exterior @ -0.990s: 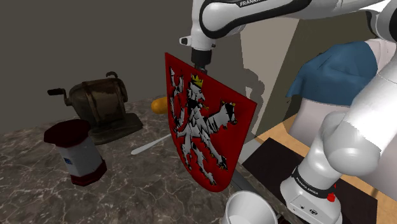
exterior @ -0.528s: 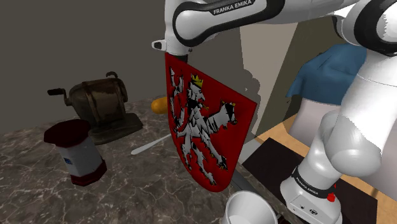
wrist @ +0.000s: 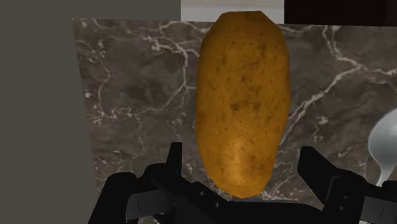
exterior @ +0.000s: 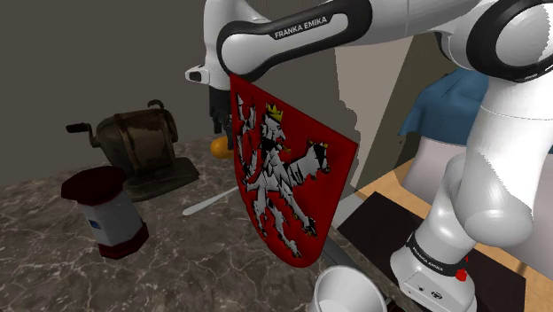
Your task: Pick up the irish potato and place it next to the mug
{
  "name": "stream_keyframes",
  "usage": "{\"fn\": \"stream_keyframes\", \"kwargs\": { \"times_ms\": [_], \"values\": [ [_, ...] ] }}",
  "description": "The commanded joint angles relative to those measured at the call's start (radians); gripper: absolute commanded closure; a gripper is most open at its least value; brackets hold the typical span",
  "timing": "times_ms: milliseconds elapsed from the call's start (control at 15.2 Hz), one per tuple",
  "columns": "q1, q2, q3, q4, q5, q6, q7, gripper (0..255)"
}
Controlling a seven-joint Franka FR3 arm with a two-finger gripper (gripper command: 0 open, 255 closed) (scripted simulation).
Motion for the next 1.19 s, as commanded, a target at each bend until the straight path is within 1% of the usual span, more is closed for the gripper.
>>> {"fn": "stream_keyframes", "kwargs": {
  "times_ms": [0, 198, 726, 792, 1122],
  "values": [
    [0.001, 0.006, 0.0, -0.017, -0.001, 0.024, -0.001, 0],
    [0.001, 0.018, 0.0, -0.037, -0.003, 0.055, 0.0, 0],
    [0.001, 0.018, 0.0, -0.036, -0.003, 0.055, 0.0, 0],
    [0.001, 0.018, 0.0, -0.036, -0.003, 0.055, 0.0, 255],
    [0.001, 0.017, 0.0, -0.037, -0.003, 0.055, 0.0, 255]
  ]
}}
